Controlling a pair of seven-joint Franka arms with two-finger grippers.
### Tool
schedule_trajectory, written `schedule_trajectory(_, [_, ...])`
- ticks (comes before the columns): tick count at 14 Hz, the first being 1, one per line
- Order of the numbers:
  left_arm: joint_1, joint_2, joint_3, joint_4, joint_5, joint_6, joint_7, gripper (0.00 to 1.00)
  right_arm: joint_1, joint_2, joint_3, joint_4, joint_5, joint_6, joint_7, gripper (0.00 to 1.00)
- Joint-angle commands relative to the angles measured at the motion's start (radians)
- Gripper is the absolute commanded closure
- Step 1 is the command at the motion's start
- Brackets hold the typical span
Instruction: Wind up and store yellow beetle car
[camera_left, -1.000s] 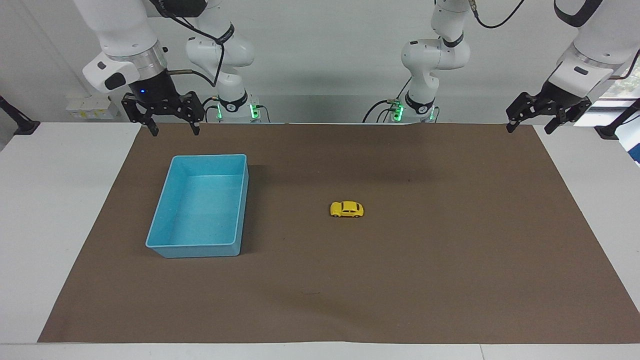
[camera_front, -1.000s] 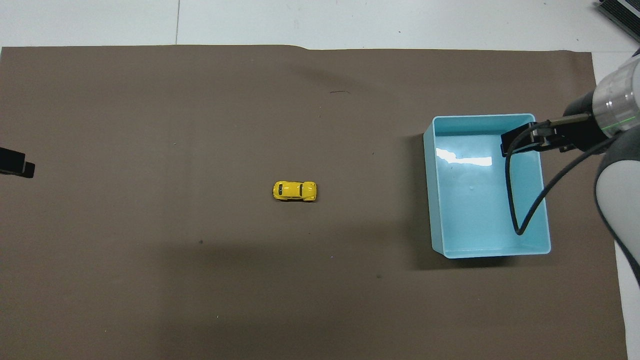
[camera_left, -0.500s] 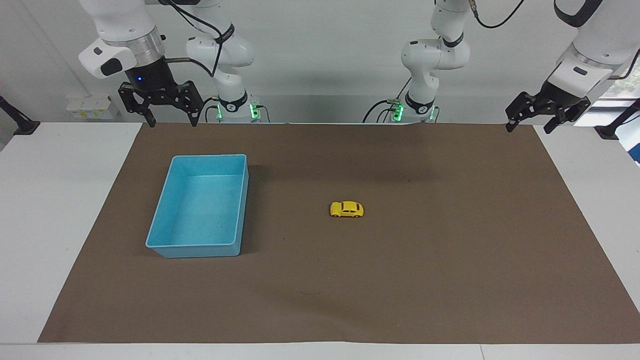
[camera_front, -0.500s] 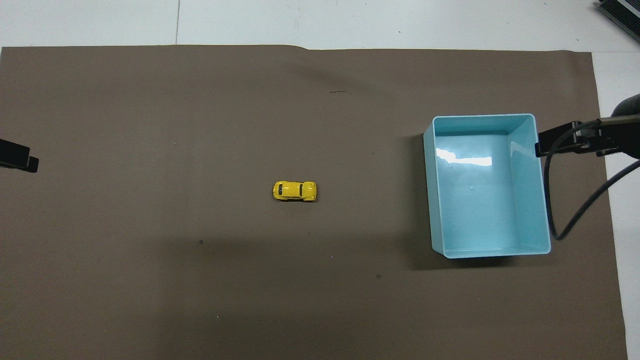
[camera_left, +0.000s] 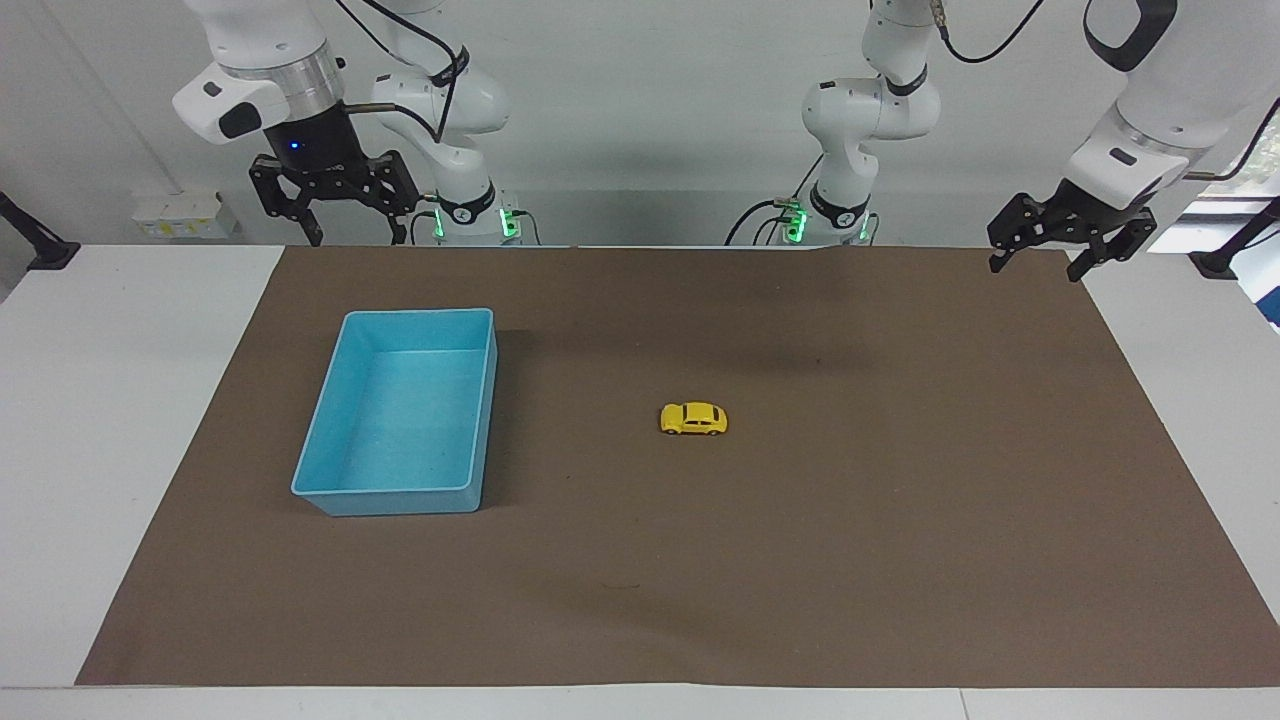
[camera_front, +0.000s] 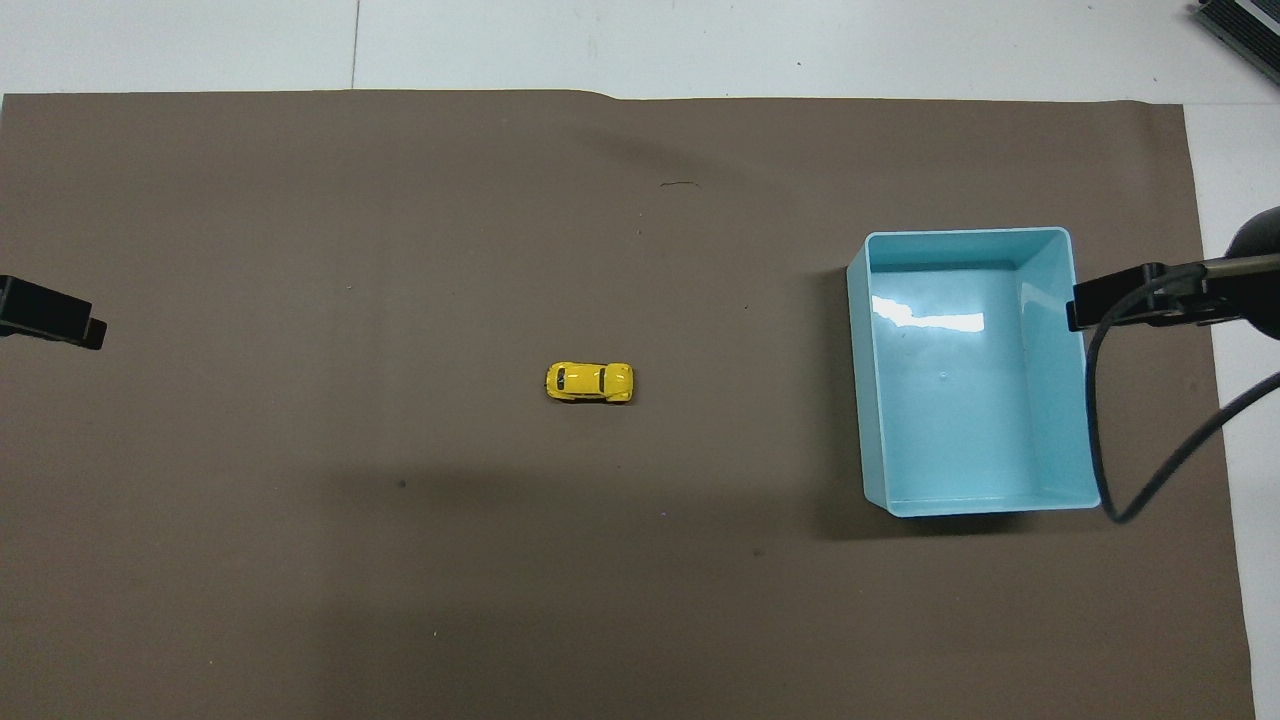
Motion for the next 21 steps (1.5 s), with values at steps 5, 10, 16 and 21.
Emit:
schedule_trajectory(5, [-0.109,0.030,0.008,-0.007,-0.002,0.092,0.172,0.00,-0.041,-0.024,-0.011,-0.019,0.032,-0.001,0.010,0.00])
schedule_trajectory(10, [-0.180,0.090,0.006,-0.007,-0.026,0.126,0.377,0.00,-0.065,-0.024,-0.011,-0.019,0.026,-0.003,0.009,0.00])
schedule_trajectory(16, [-0.252,0.176,0.004,-0.064,-0.036,0.263,0.650,0.00,-0.064,-0.024,-0.008,-0.019,0.030,-0.003,0.009,0.00])
schedule_trajectory(21, [-0.356,0.239,0.006,-0.199,-0.063,0.519,0.752,0.00,-0.064,-0.024,-0.008,-0.019,0.030,-0.003,0.009,0.00])
